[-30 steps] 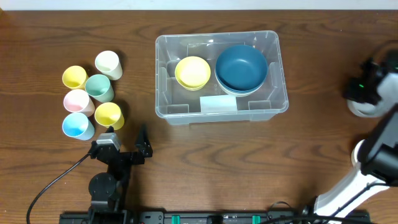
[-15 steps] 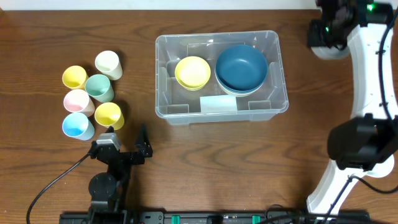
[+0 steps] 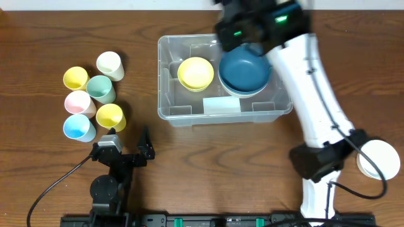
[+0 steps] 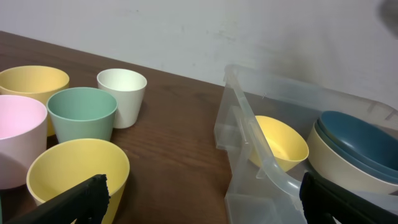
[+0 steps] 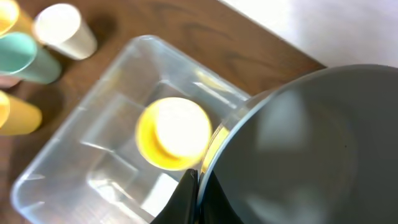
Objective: Pack container
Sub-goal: 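Grasp the white bowl and carry it toward the bin, then lower the white bowl onto the yellow plate in the bin, release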
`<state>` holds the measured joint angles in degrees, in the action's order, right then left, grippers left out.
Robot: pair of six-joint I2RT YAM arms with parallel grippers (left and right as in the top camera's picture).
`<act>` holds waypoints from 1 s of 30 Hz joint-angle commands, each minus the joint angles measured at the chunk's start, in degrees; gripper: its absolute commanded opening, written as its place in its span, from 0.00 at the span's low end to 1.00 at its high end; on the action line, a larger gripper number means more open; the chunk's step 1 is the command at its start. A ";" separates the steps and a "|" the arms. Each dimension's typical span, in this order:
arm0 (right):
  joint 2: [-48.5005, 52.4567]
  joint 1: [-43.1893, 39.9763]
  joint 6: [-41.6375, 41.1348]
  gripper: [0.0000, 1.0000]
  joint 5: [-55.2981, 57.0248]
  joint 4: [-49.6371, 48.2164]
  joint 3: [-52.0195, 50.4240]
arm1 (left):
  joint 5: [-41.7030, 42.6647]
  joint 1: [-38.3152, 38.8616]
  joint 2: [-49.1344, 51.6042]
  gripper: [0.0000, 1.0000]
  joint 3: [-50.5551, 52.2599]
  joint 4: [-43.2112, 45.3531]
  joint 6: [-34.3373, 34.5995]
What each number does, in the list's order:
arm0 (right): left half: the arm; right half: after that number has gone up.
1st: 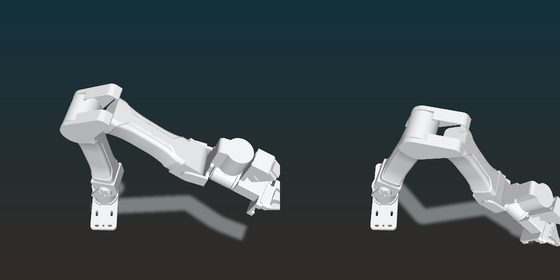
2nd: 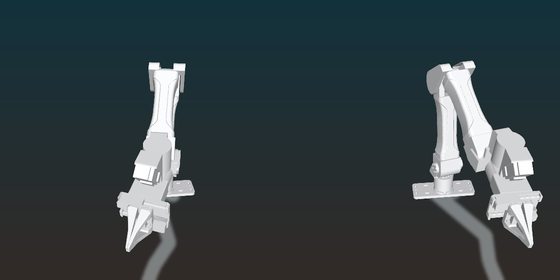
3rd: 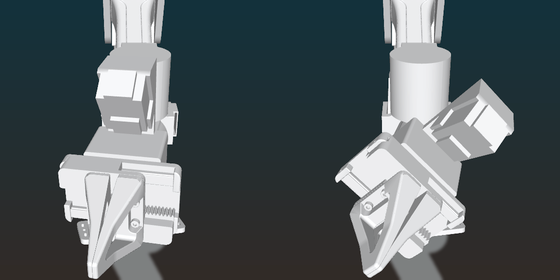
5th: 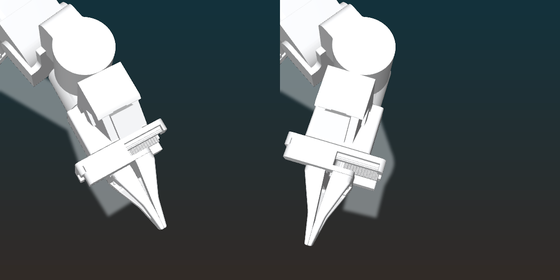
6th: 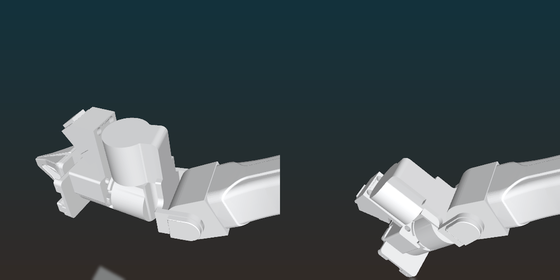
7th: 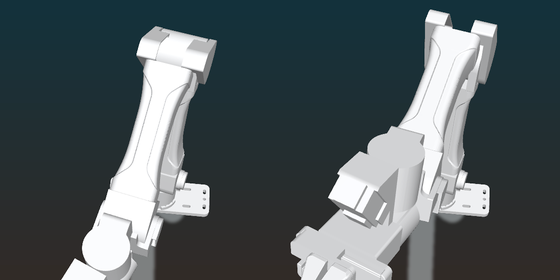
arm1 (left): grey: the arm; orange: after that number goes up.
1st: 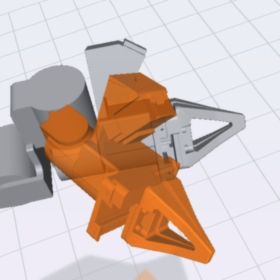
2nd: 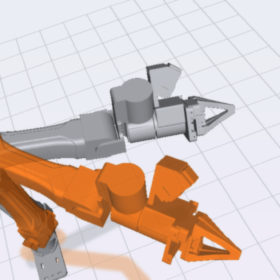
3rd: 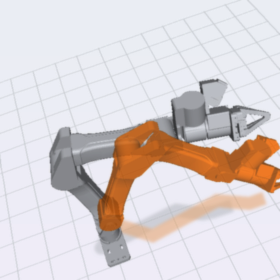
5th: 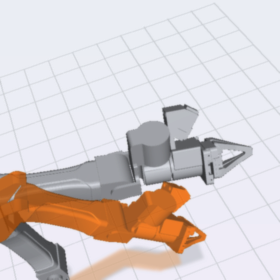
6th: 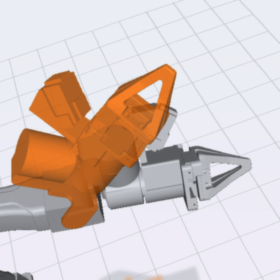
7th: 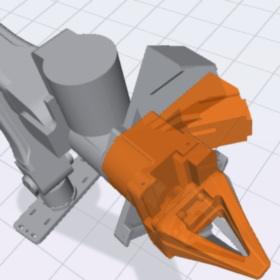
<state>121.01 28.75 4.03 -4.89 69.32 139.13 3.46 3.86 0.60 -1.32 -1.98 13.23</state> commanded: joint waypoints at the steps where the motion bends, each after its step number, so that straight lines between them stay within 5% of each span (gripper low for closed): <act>1: 5.51 3.54 0.31 0.01 3.28 -0.66 -0.52 | 0.00 -0.20 -0.26 0.98 1.09 -1.81 -0.70; 22: 19.32 10.10 0.31 0.02 4.04 -2.69 -0.63 | 0.02 -0.20 -0.26 0.98 1.09 -1.81 -0.70; 26: 19.39 10.10 0.31 0.49 4.04 -2.58 -0.63 | 0.02 -0.20 -0.26 0.98 1.09 -1.81 -0.70; 30: 19.34 10.10 0.28 0.50 4.02 -1.66 -0.46 | 0.02 -0.20 -0.26 0.98 1.09 -1.81 -0.70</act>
<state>139.50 38.76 4.21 -1.37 67.13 138.12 3.46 3.84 0.60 -1.32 -1.98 13.26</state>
